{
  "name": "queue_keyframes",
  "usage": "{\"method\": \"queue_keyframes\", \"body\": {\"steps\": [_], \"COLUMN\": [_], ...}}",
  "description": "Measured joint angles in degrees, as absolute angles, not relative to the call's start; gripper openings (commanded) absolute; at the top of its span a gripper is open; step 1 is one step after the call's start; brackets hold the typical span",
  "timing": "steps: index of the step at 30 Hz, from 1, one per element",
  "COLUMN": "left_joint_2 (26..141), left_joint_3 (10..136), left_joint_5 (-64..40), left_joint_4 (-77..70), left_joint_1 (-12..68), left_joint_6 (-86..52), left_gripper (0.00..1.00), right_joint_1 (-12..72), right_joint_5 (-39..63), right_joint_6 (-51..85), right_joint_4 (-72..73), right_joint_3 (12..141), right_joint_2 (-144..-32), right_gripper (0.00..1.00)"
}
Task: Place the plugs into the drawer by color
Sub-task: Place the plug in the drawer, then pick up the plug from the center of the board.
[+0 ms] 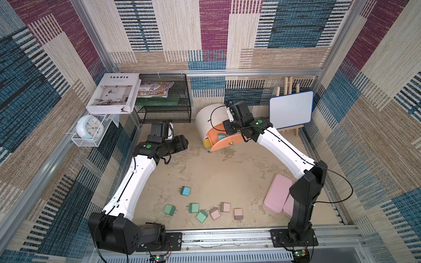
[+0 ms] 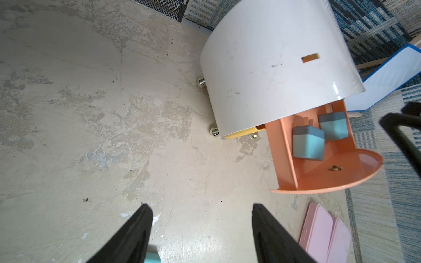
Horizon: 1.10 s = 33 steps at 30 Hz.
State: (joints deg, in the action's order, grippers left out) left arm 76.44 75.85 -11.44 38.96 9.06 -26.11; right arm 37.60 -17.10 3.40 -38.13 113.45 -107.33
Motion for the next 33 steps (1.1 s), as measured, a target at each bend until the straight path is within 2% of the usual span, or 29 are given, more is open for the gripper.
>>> {"method": "queue_keyframes", "body": {"steps": [4,9,12,17,26,33], "left_joint_2": [76.4,76.4,76.5,76.6,75.1,75.0], "left_joint_3": [76.6,77.1,77.4,77.7,77.2,76.1], "left_joint_5": [-10.9,-10.3,-10.3,-10.3,-10.1,-10.1], "left_joint_4": [39.1,39.2,39.5,39.6,39.5,39.4], "left_joint_1": [8.2,6.1,5.4,4.1,4.0,4.0], "left_joint_6": [-25.9,-25.9,-26.3,-27.2,-28.3,-28.5], "left_gripper": [0.73,0.73,0.73,0.73,0.73,0.73], "right_joint_1": [39.7,52.4,57.3,62.7,64.6,64.6], "right_joint_5": [-12.0,-6.1,-3.6,1.2,6.4,6.9], "right_joint_6": [1.7,-3.7,-5.2,-5.1,-5.1,-5.8], "right_joint_4": [-36.3,-26.9,-20.4,-11.6,-4.4,-4.4], "right_joint_3": [108.9,93.1,83.6,75.5,78.7,81.9], "right_joint_2": [-102.3,-93.5,-91.9,-98.0,-112.9,-119.5], "right_gripper": [0.63,0.65,0.64,0.63,0.69,0.73]}}
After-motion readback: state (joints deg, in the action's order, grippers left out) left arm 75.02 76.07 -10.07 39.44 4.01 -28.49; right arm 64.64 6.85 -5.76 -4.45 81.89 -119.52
